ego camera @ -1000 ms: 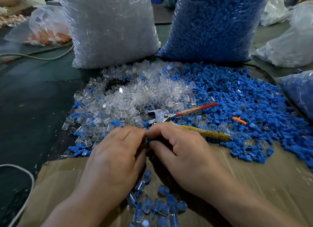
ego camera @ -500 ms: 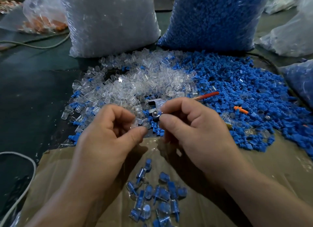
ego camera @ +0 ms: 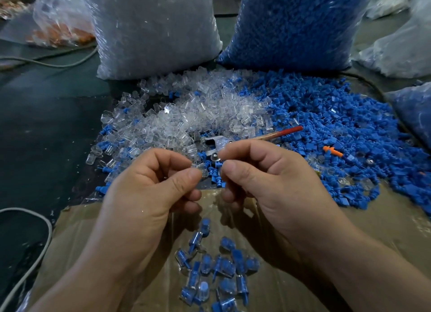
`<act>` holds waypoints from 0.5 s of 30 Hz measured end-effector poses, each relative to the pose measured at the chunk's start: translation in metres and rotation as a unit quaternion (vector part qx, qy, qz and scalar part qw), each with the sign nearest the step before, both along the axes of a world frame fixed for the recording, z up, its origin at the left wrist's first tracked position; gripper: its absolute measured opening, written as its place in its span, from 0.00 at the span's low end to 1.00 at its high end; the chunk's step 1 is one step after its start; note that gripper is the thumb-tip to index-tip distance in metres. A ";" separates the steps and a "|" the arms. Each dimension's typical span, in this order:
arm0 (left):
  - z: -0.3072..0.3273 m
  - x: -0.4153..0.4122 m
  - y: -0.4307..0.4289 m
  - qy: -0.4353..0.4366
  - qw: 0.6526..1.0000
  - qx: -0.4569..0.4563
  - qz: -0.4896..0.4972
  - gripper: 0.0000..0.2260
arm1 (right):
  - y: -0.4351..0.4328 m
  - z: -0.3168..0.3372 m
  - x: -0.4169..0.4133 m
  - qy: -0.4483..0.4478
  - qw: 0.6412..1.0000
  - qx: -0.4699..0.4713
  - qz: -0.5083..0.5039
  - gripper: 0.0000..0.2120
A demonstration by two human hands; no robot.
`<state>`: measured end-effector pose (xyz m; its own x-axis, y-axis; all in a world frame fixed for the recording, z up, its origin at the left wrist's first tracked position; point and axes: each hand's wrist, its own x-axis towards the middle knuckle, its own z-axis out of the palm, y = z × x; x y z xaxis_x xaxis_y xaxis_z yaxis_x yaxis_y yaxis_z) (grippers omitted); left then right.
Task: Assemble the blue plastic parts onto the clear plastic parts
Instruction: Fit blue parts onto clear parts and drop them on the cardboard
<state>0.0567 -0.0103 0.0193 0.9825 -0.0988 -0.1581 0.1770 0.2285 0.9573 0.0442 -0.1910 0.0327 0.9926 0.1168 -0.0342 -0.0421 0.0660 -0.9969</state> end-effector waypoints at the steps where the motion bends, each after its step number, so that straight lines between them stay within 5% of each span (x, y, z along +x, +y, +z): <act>1: -0.002 0.001 0.001 -0.009 1.000 0.011 0.007 0.12 | 0.000 0.000 0.000 -0.020 0.999 -0.044 -0.006 0.06; 5: -0.011 0.001 0.001 -0.028 0.999 0.029 -0.004 0.16 | 0.002 0.000 -0.003 -0.140 0.952 -0.270 -0.033 0.05; 15: -0.009 -0.001 -0.005 -0.028 0.999 0.014 -0.005 0.10 | 0.003 -0.004 -0.003 -0.272 0.870 -0.412 -0.024 0.10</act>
<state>0.0559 -0.0157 0.0100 0.9890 -0.1044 -0.1048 0.1242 0.2003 0.9718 0.0410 -0.1876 0.0288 0.8914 0.2324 0.3891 0.4329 -0.6908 -0.5791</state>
